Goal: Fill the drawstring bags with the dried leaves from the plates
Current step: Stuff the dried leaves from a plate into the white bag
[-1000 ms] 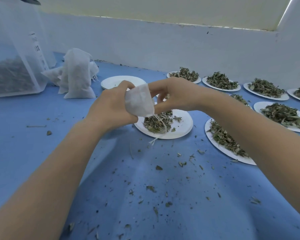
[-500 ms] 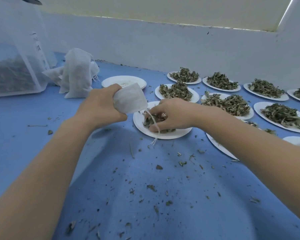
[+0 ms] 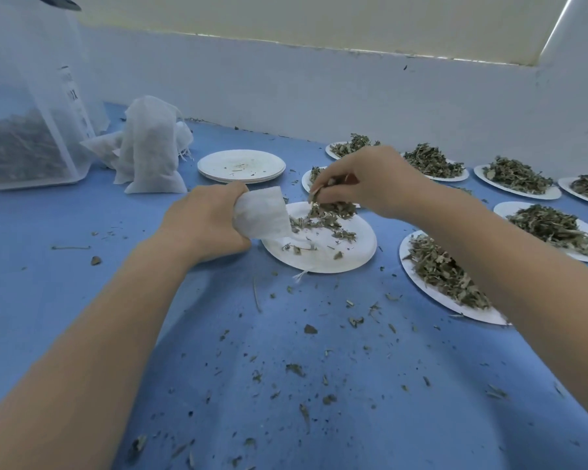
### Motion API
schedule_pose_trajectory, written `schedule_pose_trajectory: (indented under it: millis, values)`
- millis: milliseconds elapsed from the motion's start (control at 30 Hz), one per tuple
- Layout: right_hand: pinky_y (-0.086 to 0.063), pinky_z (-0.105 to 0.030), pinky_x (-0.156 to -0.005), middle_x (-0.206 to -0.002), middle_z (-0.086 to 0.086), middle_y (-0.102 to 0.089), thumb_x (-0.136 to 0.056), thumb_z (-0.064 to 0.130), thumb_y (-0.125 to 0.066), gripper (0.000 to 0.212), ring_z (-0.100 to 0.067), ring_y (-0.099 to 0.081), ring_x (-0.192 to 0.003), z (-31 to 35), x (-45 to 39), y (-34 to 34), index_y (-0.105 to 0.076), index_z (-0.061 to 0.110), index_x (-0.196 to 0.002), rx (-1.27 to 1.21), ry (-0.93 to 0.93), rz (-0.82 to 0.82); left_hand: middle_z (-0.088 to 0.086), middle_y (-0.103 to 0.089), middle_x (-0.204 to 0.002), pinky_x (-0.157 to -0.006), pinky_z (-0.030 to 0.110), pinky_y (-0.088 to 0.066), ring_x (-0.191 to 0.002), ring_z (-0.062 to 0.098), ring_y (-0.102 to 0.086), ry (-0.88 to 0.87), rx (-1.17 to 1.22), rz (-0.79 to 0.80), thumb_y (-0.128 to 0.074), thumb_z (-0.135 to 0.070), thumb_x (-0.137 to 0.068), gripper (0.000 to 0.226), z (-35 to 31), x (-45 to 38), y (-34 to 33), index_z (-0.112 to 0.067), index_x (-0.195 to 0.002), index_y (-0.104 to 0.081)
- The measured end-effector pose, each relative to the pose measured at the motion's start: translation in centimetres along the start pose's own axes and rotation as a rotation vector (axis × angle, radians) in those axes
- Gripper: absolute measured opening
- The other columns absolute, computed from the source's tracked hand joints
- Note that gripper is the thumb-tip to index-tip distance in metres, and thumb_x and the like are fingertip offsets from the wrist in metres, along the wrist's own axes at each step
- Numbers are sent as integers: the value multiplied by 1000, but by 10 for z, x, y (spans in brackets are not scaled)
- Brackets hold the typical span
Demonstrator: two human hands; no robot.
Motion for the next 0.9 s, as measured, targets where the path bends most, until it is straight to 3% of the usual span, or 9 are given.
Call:
schedule_pose_trajectory:
  millis: [133, 233, 333, 433, 533, 633, 733, 800, 900]
  values:
    - [-40, -7, -63, -77, 8, -66, -81, 28, -71, 13, -1, -52, -64, 12, 1, -2, -75, 25, -94, -47, 31, 0, -9, -54, -88, -65, 29, -34, -84, 19, -47, -40, 18, -39, -69, -30, -68, 36, -10, 0, -4, -26, -98, -51]
    - [-42, -13, -67, -72, 9, -65, -81, 25, -71, 15, 0, -54, -58, 20, 0, -10, -75, 26, -96, -59, 60, -23, -8, -57, -86, -67, 33, -44, -84, 21, -51, -40, 108, -80, -72, -28, -64, 42, -18, 0, -6, -27, -101, -53]
    - [-51, -19, -72, -77, 10, -69, -81, 18, -71, 22, -8, -63, -71, 21, 1, -14, -73, 29, -100, -225, 35, -33, -7, -60, -83, -70, 37, -49, -83, 20, -54, -38, 172, -102, -73, -28, -61, 42, -20, 0, -6, -26, -100, -56]
    - [-53, -33, -87, -94, 9, -74, -82, 12, -69, 31, -8, -68, -91, 22, 5, -17, -68, 33, -105, -440, 51, 110, -11, -58, -78, -68, 35, -48, -81, 19, -54, -39, 211, -119, -74, -30, -61, 39, -21, 1, -5, -24, -94, -55]
    - [-52, -40, -90, -94, 9, -74, -85, 9, -66, 27, -13, -69, -92, 18, 6, -17, -60, 25, -106, -560, 21, 178, -14, -55, -78, -68, 34, -47, -82, 17, -53, -54, 234, -145, -75, -33, -61, 42, -24, 1, -3, -28, -98, -54]
    - [-54, -24, -69, -74, 17, -71, -80, 10, -68, 24, 2, -64, -66, 18, 4, -16, -55, 28, -89, -504, -26, 12, -11, -58, -82, -71, 37, -49, -84, 19, -55, -63, 235, -152, -76, -34, -62, 46, -28, 1, -3, -28, -103, -56]
    - [-36, -5, -51, -62, 18, -64, -74, 2, -65, 32, 9, -49, -49, 23, 4, -18, -49, 30, -77, -463, -46, -140, -11, -57, -75, -69, 37, -49, -81, 20, -56, -47, 274, -146, -76, -32, -62, 38, -33, 2, -5, -27, -93, -55]
    - [-33, -5, -54, -66, 17, -58, -70, 0, -61, 32, 8, -46, -53, 24, 4, -19, -48, 28, -76, -398, -49, -211, -10, -59, -77, -70, 37, -49, -82, 20, -56, -48, 295, -149, -76, -32, -62, 38, -35, 3, -6, -29, -93, -55]
    - [-30, -6, -67, -92, 4, -45, -71, 14, -65, 26, -4, -44, -87, 20, 4, -19, -54, 25, -91, -261, -77, -288, -9, -61, -82, -74, 39, -50, -84, 20, -56, -60, 336, -179, -78, -32, -63, 44, -36, 4, -6, -29, -102, -58]
Point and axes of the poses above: each hand's wrist, its own x-axis away from the middle knuckle, its own y-axis out of the back of the hand, z = x × y, the point moved 5 cm from there along -x, towards the middle knuckle
